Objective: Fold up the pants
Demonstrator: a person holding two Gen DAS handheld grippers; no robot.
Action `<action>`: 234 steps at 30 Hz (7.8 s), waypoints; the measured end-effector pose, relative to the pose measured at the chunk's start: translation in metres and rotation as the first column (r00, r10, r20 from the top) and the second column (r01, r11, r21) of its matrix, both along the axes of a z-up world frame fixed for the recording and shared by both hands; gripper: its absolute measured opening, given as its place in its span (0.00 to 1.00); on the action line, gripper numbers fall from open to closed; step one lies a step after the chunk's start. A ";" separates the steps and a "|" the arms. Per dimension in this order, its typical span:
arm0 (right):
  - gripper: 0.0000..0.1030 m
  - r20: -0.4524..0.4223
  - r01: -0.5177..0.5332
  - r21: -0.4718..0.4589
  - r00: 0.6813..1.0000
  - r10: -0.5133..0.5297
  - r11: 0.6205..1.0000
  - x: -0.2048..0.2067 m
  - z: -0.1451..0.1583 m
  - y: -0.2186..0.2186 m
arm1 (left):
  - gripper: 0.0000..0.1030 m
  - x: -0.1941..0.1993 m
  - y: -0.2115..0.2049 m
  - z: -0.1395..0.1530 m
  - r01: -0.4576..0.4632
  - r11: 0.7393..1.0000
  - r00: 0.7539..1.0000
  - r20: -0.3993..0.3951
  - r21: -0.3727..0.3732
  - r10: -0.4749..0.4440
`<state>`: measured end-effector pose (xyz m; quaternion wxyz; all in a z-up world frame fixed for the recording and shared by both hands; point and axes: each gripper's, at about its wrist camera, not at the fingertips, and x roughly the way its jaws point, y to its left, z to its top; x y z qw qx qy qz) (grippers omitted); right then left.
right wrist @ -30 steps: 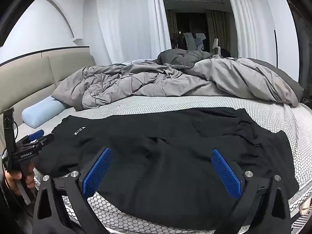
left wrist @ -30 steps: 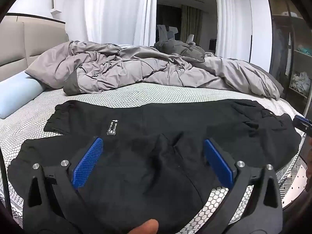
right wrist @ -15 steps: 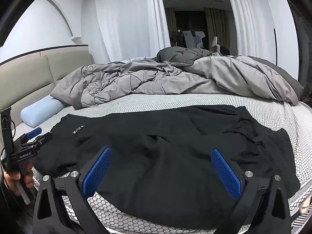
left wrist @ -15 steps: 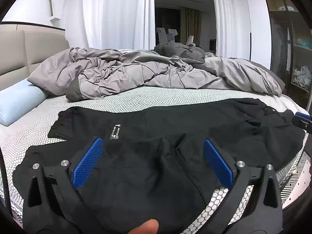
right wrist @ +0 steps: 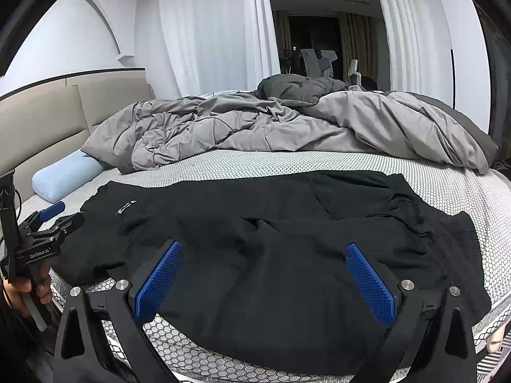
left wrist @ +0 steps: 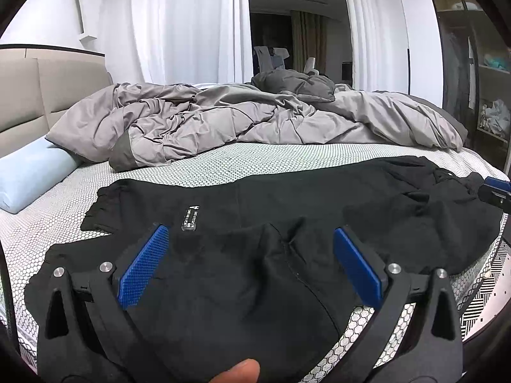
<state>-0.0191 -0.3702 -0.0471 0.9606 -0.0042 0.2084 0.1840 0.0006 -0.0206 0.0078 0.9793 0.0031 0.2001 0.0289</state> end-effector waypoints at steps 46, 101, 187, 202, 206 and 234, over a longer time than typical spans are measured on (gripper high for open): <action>1.00 0.003 0.004 -0.008 1.000 -0.004 1.000 0.000 0.000 0.003 | 0.99 0.000 0.008 -0.011 -0.005 1.000 1.000 0.007 -0.003 0.005; 1.00 -0.092 0.126 0.083 0.989 -0.119 0.989 -0.011 -0.013 -0.061 | 0.85 -0.098 0.218 -0.047 -0.357 0.897 0.917 -0.283 -0.261 0.283; 0.93 -0.214 0.370 0.240 0.922 -0.323 0.897 0.074 0.012 -0.157 | 0.80 0.036 0.367 0.001 -0.459 0.840 0.871 -0.334 -0.290 0.361; 0.91 -0.469 0.439 0.500 0.862 -0.192 0.746 0.025 -0.059 -0.254 | 0.80 -0.133 0.305 -0.055 -0.418 0.782 0.901 -0.319 -0.463 0.294; 0.88 -0.449 0.371 0.546 0.887 -0.111 0.751 0.041 -0.063 -0.249 | 0.80 -0.142 0.309 -0.065 -0.430 0.769 0.896 -0.328 -0.472 0.299; 0.69 -0.326 0.171 0.572 0.945 0.031 0.802 0.047 -0.046 -0.215 | 0.04 -0.090 0.308 -0.095 -0.363 0.690 0.928 -0.309 -0.626 0.207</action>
